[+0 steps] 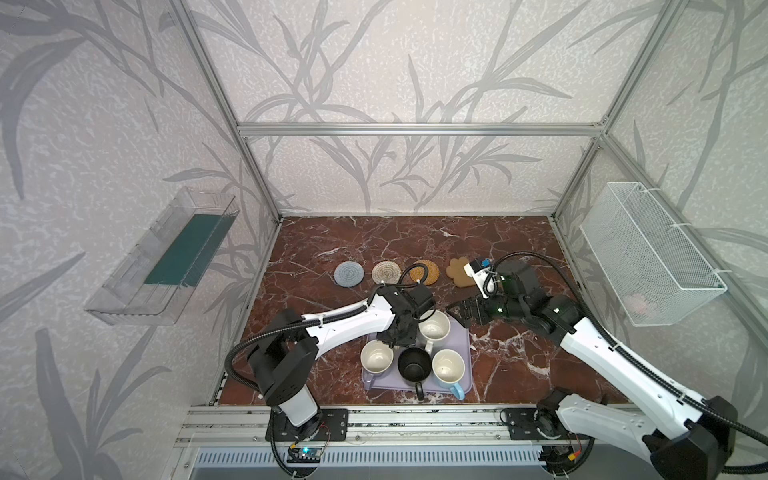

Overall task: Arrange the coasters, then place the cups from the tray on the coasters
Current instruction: 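Lower left gripper into the beige mug and close on its rim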

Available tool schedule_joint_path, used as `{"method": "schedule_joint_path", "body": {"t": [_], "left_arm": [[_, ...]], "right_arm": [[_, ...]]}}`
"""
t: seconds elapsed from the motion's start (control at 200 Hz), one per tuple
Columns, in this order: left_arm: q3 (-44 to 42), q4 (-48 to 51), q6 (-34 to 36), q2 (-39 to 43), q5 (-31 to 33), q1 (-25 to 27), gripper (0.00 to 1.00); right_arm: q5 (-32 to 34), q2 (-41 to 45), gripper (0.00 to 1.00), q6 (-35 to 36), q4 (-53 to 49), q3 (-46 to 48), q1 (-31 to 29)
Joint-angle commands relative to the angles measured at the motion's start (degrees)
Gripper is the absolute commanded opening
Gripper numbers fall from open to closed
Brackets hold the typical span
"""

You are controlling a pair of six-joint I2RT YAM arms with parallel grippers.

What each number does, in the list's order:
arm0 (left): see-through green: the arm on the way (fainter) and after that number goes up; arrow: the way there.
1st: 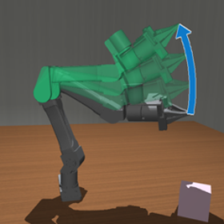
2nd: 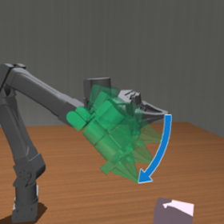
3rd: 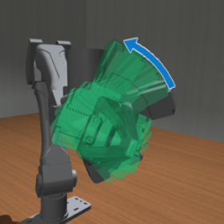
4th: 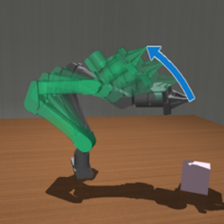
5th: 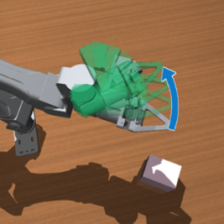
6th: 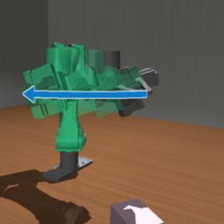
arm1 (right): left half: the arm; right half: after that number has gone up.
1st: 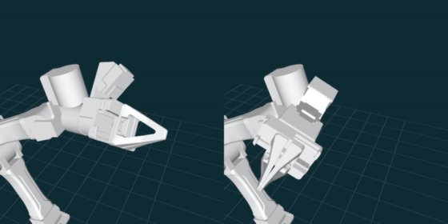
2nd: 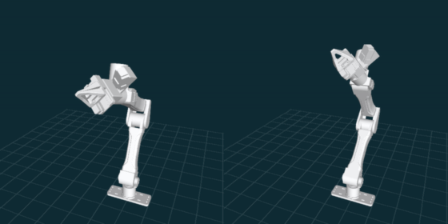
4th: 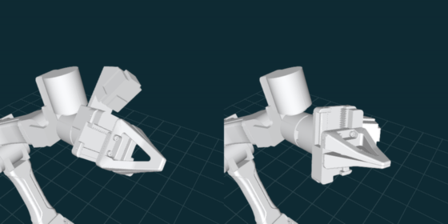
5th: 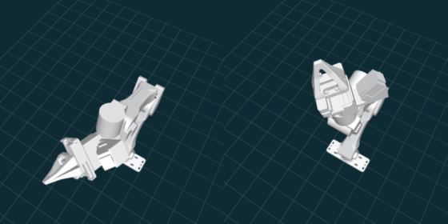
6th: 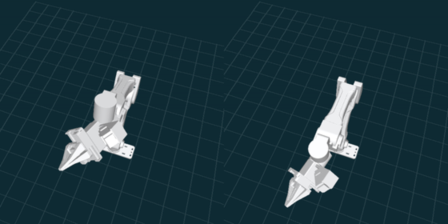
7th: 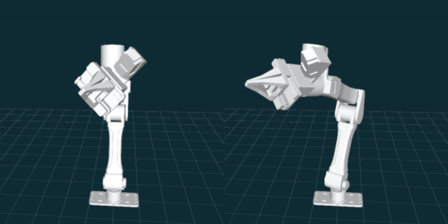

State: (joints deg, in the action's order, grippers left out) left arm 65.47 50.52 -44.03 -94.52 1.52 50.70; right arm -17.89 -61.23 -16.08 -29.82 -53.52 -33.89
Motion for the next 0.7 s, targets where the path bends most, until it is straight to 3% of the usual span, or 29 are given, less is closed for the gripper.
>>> {"method": "schedule_joint_path", "body": {"t": [0.0, 0.375, 0.62, 0.695], "left_arm": [[0.36, -3.45, 0.26, -1.19, 3.36, -1.48, 0.29], [0.09, -5.27, 0.96, -2.69, 2.95, -2.0, 0.33], [0.62, -5.87, 1.67, -4.0, 2.66, -2.43, 0.33], [0.53, -6.12, 1.75, -4.37, 2.31, -2.43, 0.28]], "right_arm": [[0.58, -0.38, 0.99, -0.28, 0.64, -0.98, -0.56], [0.66, -0.91, 0.99, 0.07, -0.52, -1.48, -0.74], [0.83, -0.82, 0.99, -0.02, -0.76, -1.23, -0.84], [0.98, -0.65, 0.99, -0.02, -0.93, -1.3, -0.9]]}}
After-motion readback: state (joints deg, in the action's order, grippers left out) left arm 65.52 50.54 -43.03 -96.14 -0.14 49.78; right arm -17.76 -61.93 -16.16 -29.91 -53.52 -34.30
